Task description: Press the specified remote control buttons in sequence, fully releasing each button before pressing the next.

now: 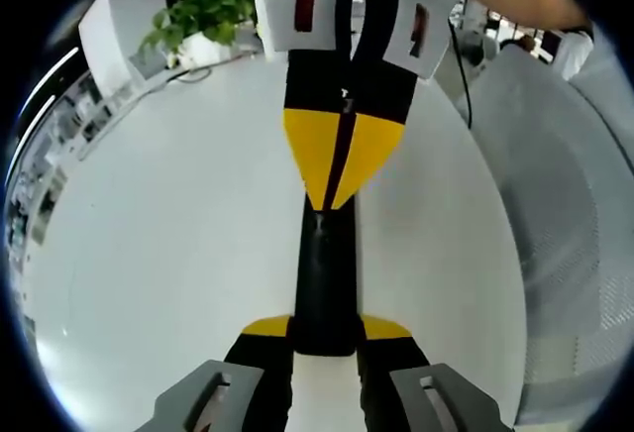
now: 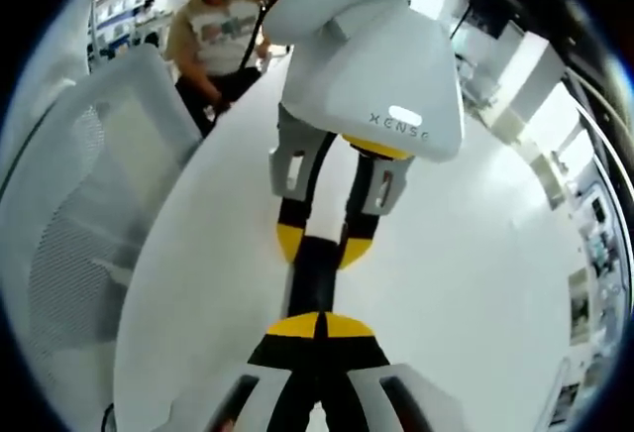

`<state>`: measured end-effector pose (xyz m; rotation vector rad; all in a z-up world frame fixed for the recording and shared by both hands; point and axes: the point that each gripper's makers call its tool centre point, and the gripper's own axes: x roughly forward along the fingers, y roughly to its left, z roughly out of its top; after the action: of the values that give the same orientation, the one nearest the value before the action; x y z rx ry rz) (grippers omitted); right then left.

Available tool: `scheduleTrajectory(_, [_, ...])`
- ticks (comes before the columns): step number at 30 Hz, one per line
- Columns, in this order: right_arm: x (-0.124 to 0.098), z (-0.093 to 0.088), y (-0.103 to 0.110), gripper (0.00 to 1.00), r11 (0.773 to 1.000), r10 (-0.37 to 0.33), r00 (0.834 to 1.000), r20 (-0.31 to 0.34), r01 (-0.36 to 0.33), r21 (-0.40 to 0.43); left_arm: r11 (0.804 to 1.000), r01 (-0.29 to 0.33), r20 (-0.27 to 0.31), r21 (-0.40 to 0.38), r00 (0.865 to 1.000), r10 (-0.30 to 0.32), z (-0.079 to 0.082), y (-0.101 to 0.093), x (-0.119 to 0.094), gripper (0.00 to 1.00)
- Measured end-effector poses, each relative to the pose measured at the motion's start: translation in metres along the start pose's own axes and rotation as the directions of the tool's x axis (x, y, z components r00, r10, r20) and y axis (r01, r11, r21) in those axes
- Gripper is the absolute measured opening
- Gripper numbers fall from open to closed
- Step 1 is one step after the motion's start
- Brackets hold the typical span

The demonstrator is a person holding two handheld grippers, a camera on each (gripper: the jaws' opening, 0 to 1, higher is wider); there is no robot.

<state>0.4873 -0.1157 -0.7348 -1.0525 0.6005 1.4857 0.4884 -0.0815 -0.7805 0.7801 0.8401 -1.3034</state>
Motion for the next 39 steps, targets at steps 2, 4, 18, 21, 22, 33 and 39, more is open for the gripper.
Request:
scheduleTrajectory(2, [0.0, -0.001, 0.0, 0.0, 1.0, 0.001, 1.0, -0.002, -0.001, 0.0, 1.0, 0.0, 0.0, 0.001, 1.0, 0.0, 0.0, 0.0, 0.0, 0.23])
scheduleTrajectory(4, [0.001, -0.002, 0.0, 0.0, 1.0, 0.003, 1.0, -0.003, -0.003, 0.0, 1.0, 0.001, 0.0, 0.0, 1.0, -0.001, 0.001, 0.0, 0.0, 0.23])
scheduleTrajectory(18, [0.013, -0.005, 0.002, 0.0, 1.0, 0.022, 1.0, -0.009, -0.022, 0.0, 1.0, 0.0, -0.002, 0.005, 1.0, 0.0, 0.0, 0.001, 0.0, 0.23])
scheduleTrajectory(21, [0.016, -0.008, 0.002, 0.0, 1.0, 0.028, 1.0, -0.01, -0.028, 0.005, 1.0, 0.001, 0.002, 0.005, 1.0, -0.001, 0.0, 0.001, 0.0, 0.23])
scheduleTrajectory(22, [0.017, -0.009, 0.002, 0.0, 1.0, 0.029, 1.0, -0.01, -0.029, 0.006, 1.0, 0.001, 0.002, 0.005, 1.0, -0.001, 0.0, 0.001, 0.0, 0.23])
scheduleTrajectory(33, [0.027, -0.013, 0.004, 0.0, 0.999, 0.046, 0.999, -0.019, -0.046, 0.01, 1.0, 0.001, 0.008, 0.005, 1.0, -0.001, -0.001, 0.001, 0.001, 0.23])
scheduleTrajectory(39, [0.03, -0.014, 0.003, 0.0, 0.999, 0.05, 0.998, -0.023, -0.05, 0.008, 1.0, 0.002, 0.013, 0.004, 1.0, -0.002, -0.001, 0.001, 0.0, 0.23])
